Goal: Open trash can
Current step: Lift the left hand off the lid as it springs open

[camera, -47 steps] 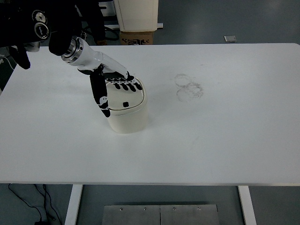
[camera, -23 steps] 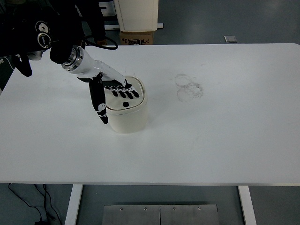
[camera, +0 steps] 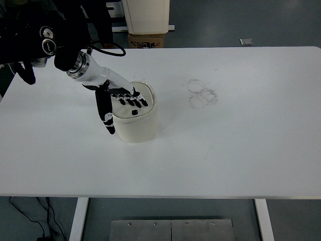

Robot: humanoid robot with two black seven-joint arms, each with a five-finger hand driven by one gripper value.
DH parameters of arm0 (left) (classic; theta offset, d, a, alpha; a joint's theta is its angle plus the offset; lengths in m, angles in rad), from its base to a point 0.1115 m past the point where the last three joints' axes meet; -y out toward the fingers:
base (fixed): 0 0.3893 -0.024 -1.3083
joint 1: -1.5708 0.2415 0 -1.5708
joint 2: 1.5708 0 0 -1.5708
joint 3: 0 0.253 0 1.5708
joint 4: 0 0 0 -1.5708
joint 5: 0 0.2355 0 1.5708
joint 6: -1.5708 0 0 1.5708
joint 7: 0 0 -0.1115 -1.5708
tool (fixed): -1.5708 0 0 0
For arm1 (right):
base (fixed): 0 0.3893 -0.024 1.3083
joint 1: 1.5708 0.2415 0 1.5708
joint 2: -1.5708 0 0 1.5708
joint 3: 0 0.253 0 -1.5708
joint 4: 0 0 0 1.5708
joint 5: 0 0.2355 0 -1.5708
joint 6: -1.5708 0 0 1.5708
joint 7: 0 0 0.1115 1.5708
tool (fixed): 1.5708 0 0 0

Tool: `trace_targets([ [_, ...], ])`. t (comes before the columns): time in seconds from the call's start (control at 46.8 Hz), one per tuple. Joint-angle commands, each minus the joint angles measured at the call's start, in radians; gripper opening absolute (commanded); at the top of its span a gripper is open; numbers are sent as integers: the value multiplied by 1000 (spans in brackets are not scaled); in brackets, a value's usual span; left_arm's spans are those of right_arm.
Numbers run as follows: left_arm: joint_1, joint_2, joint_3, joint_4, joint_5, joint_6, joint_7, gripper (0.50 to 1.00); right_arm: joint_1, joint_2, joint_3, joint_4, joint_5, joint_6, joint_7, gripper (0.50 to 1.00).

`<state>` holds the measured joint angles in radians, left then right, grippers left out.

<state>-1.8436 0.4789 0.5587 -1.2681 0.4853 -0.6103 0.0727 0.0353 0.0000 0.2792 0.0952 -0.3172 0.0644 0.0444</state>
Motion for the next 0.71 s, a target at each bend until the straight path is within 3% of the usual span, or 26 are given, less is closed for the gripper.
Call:
trace_targets([
  [0.0, 1, 1, 1, 0, 1, -1, 3, 1000, 0, 0, 0, 0, 0, 0, 0, 991],
  [0.299, -23, 21, -8, 21, -5, -1, 3, 1000, 0, 0, 0, 0, 0, 0, 0, 991],
  [0.684, -6, 90, -57, 168, -128, -1, -5, 1000, 0, 0, 1, 0, 0, 0, 0, 991],
])
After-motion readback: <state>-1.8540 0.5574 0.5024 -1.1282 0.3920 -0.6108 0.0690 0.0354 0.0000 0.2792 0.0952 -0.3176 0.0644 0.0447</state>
